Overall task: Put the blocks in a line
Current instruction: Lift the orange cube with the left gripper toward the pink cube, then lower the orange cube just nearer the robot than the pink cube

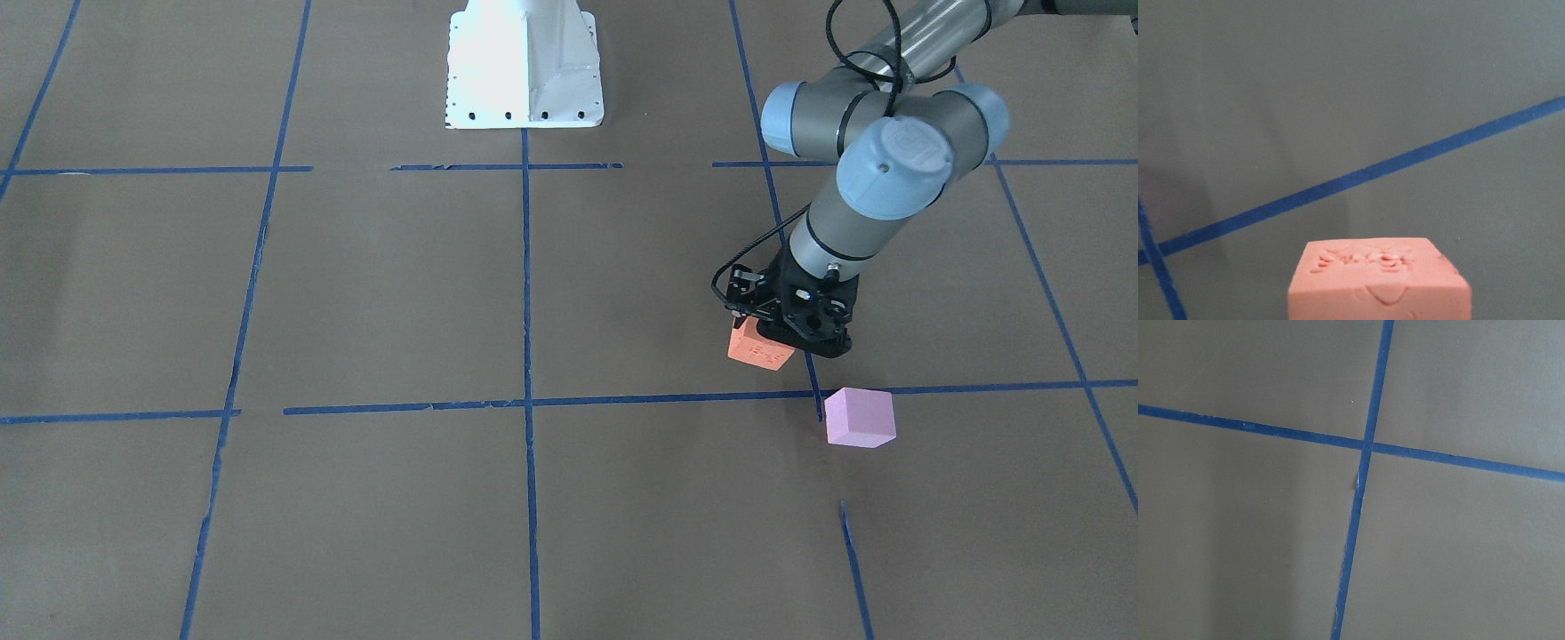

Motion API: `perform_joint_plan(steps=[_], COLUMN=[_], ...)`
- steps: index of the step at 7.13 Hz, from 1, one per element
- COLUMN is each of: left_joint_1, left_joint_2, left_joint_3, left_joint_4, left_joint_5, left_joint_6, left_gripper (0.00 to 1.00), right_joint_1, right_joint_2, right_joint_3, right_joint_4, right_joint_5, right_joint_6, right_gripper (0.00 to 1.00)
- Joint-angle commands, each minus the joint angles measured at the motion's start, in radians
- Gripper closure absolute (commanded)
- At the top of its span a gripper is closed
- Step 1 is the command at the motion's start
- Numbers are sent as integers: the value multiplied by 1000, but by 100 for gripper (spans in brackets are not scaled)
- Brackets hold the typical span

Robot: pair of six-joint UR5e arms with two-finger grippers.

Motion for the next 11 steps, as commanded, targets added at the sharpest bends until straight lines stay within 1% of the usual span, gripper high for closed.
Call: perform_joint_plan(steps=[1, 2, 3, 4, 5, 6, 8, 11], left_joint_1=[-87, -94, -94, -94, -91, -84, -82, -49], left_joint_2=[83, 141, 165, 165, 165, 163, 159, 153], left_joint_3=[-29, -26, -11, 2, 35, 75, 116, 161], left_joint_4=[75, 74, 64, 61, 46, -4, -51, -133], left_joint_5=[-7, -57, -105, -110, -145, -157, -159, -159], left_joint_6=[50, 50, 49, 47, 47, 43, 36, -63], left_gripper=[100, 100, 100, 100, 100, 100, 100, 100], right_joint_1=[0, 0, 0, 0, 0, 0, 0, 0], right_joint_2=[0, 0, 0, 0, 0, 0, 0, 0], right_joint_3=[0, 0, 0, 0, 0, 0, 0, 0], right_joint_4=[0, 0, 0, 0, 0, 0, 0, 0], right_joint_5=[0, 0, 0, 0, 0, 0, 0, 0], right_joint_6=[0, 0, 0, 0, 0, 0, 0, 0], right_gripper=[0, 0, 0, 0, 0, 0, 0, 0])
